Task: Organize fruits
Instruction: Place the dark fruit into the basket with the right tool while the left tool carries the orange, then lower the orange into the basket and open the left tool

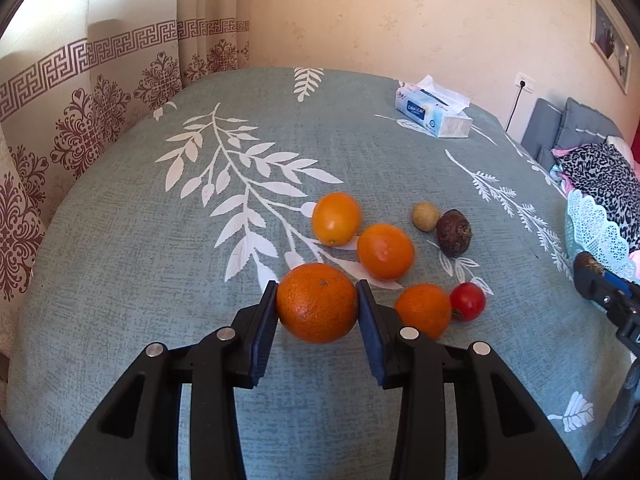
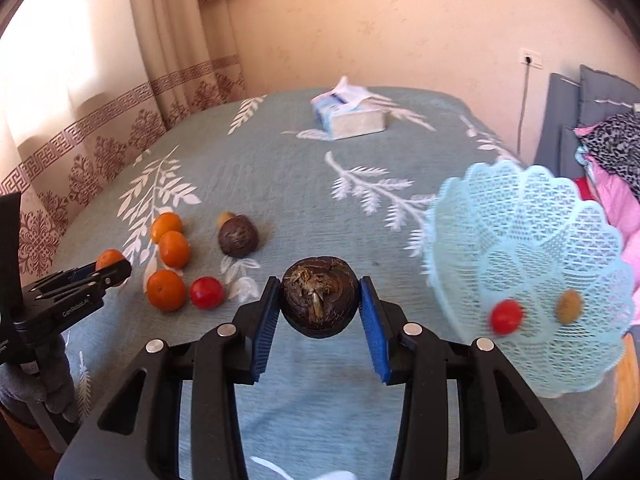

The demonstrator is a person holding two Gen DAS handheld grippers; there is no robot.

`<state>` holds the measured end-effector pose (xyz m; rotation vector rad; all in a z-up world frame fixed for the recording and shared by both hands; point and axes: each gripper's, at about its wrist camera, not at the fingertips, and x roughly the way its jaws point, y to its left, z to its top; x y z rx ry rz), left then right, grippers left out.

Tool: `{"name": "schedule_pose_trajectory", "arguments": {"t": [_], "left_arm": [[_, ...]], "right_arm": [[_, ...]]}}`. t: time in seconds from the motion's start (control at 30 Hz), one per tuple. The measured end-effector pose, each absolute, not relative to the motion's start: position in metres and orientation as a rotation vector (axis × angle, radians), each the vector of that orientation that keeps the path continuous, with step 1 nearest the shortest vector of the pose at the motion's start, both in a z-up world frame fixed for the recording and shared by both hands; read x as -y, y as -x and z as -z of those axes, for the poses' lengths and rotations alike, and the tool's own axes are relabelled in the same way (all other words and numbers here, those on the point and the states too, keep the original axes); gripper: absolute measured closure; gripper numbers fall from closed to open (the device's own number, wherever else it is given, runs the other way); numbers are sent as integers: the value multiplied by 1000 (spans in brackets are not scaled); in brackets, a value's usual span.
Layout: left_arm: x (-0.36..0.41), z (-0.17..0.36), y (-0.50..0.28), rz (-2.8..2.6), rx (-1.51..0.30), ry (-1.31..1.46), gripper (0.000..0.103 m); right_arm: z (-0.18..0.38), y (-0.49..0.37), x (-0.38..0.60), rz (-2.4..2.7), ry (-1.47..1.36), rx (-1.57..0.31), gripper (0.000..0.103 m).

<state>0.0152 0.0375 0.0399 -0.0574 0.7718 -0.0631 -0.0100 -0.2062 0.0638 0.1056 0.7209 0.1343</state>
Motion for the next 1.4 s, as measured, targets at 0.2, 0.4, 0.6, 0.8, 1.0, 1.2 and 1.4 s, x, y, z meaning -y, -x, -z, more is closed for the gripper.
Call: {"name": "schedule_pose_trajectory", "arguments": {"t": [0.2, 0.4, 0.6, 0.8, 1.0, 1.2, 1.4], "left_arm": [[-21, -50, -11, 88, -750, 30, 64], [1, -58, -11, 124, -739, 3, 64], [26, -66, -10, 171, -730, -21, 64], [52, -70, -10, 220, -729, -51, 64], [81, -75, -11, 272, -719, -85, 64], [112, -80, -12, 337, -714, -117, 64], [152, -83, -14, 426, -713, -145, 64]], "right_arm": [[-67, 26, 256, -13, -140, -698, 62], [-66, 36, 300, 90, -175, -687, 62], [-60, 41, 331, 173, -210, -695, 62], [-52, 44, 349, 205, -248, -701, 62], [-55, 49, 355, 223, -257, -666, 62], [-57, 53, 364, 239, -281, -635, 62], [-58, 58, 373, 250, -313, -615, 60]]}}
